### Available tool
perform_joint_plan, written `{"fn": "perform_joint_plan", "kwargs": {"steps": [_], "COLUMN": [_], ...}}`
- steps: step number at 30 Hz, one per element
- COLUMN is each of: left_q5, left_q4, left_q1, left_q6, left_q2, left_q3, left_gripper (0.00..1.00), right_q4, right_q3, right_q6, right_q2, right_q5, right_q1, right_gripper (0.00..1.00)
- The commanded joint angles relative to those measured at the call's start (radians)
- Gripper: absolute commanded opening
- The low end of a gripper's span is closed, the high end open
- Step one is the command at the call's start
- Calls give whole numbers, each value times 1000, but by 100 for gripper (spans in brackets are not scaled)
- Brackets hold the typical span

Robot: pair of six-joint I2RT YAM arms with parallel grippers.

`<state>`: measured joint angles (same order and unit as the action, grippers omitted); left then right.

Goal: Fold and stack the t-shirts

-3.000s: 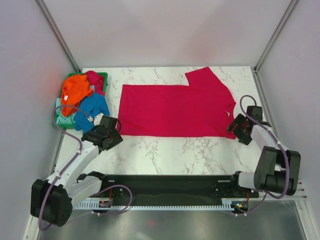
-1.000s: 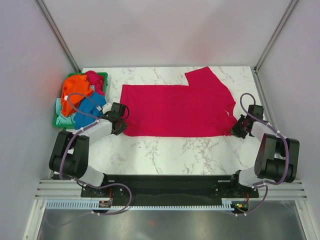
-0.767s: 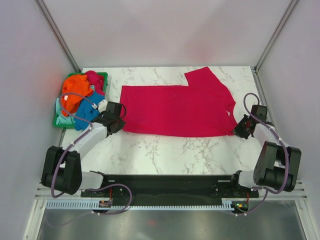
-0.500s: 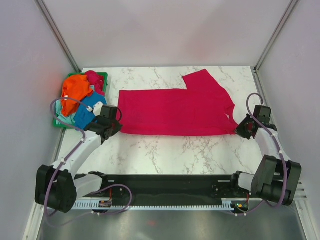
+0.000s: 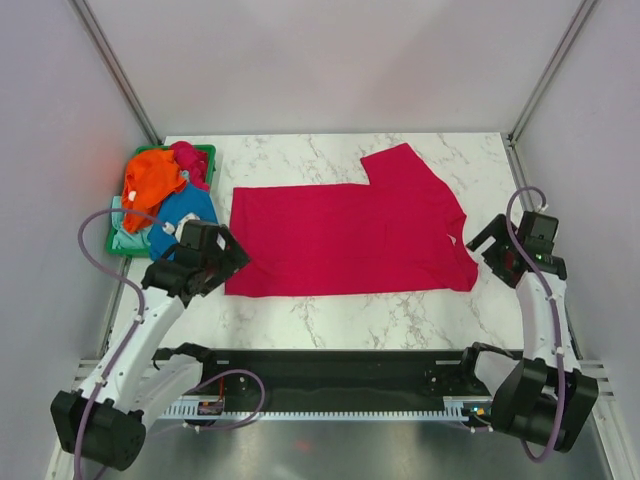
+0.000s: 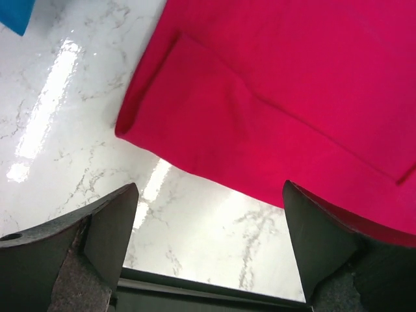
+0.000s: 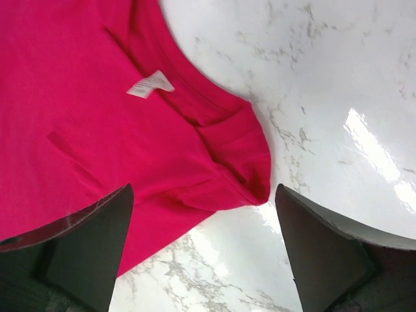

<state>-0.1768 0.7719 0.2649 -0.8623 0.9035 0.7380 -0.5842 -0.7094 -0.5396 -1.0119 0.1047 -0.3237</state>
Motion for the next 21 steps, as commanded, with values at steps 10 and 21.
{"fn": "perform_joint_plan", "kwargs": {"steps": [10,21], "left_q5": [-39,-73], "left_q4": [179,70], "left_q1": [-4,-4], "left_q6": [289,319], "left_q2": [-147,-241], "left_q3": [211,127], "left_gripper": [100,97], "right_q4": [87,119], "right_q3": [-710,-1543], "right_q6": [109,176], "right_q2": [-605,-1375], "right_q5": [-46,-49], "right_q1": [267,318], "right_gripper": [98,98]}}
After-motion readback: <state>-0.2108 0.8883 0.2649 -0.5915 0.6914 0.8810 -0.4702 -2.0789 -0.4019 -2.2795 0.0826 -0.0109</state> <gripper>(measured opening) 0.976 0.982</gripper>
